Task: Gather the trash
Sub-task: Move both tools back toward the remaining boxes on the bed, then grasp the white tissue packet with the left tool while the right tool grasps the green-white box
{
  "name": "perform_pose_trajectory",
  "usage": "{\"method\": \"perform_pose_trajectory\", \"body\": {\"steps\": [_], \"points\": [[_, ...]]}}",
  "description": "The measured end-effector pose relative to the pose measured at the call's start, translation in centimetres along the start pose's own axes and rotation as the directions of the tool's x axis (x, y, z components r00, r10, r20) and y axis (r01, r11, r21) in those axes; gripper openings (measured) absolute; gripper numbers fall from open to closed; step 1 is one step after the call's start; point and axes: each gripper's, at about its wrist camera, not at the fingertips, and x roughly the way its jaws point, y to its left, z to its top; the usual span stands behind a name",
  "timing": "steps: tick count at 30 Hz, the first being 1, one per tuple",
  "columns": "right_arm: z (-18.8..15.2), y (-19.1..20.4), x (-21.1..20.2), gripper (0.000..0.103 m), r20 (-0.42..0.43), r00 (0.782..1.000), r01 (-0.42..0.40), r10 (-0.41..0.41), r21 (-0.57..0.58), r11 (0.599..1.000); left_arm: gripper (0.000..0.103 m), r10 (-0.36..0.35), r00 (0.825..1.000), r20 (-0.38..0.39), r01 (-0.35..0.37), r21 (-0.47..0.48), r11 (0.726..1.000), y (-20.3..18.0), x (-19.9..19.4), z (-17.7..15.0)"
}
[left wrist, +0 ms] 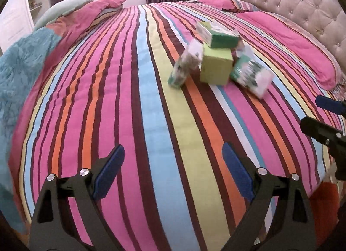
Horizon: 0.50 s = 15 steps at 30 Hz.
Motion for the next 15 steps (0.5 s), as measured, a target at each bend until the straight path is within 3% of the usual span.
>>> {"method": "perform_pose_trajectory", "body": {"steps": [10, 15], "points": [[2.5, -0.4, 4.0, 0.084, -0.031, 0.999, 0.014, -0.016, -0.075, 0.997, 0.089, -0.017, 1.0, 0.017, 0.016, 0.026, 1.0, -0.7, 4.0, 4.4], [2.9, 0.2, 5.3, 0.084, -0.017, 0.997, 0.076, -0.08, -0.154, 0.985, 0.089, 0.002, 1.0, 0.011, -0.002, 0.038, 0.999, -0.5, 6.1, 5.9]]}}
